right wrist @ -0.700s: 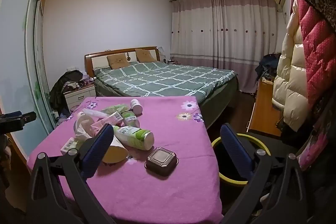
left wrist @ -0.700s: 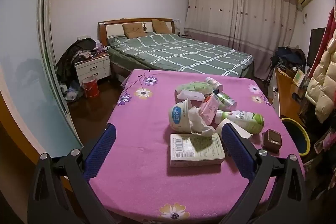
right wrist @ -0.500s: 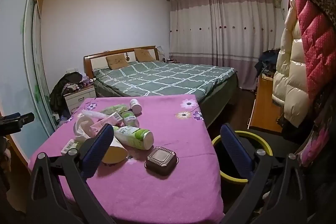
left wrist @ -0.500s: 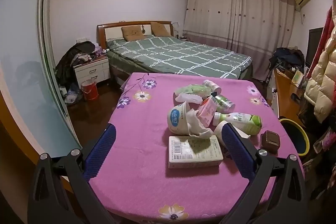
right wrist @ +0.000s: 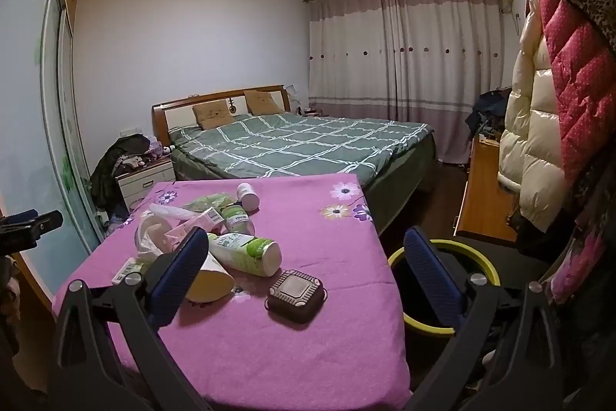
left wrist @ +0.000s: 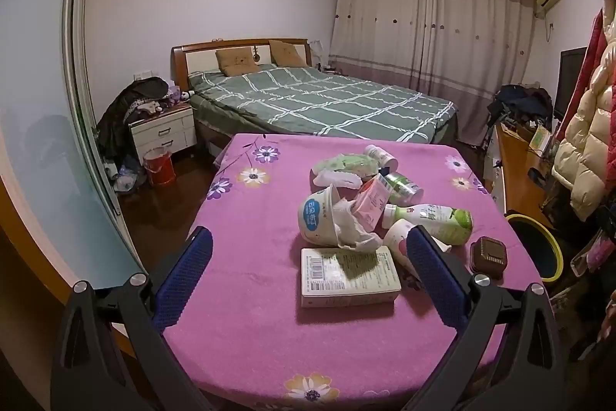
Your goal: Collect trash
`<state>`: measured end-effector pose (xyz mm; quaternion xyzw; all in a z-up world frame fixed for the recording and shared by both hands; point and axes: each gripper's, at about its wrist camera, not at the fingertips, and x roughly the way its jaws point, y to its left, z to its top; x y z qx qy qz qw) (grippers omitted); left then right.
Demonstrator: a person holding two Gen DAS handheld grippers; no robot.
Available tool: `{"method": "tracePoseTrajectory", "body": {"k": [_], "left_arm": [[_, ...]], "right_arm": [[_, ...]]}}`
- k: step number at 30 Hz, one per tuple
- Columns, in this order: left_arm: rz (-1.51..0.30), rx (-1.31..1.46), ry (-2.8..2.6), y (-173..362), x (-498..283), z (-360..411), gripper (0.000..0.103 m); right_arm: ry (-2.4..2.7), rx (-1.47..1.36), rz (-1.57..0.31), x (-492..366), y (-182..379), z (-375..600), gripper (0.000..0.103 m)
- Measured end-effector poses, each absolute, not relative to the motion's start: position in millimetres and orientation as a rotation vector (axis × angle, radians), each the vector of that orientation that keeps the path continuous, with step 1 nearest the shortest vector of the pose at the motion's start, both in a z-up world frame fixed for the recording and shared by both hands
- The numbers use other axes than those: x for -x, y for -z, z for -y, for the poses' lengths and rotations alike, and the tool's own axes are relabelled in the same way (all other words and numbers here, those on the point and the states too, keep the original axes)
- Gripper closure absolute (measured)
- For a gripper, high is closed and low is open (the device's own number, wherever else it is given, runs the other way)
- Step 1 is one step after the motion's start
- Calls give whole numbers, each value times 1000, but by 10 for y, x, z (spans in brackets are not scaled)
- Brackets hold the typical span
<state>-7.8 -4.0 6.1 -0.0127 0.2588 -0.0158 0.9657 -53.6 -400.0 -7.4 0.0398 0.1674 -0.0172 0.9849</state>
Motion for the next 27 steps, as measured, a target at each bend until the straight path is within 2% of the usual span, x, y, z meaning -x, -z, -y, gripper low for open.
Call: {"method": "tracePoseTrajectory", "body": {"k": [27], "left_arm": [[-544,7,46,-15,58,92,4]], "right_arm": [[26,-91,-353,495,115,3989,6]]}}
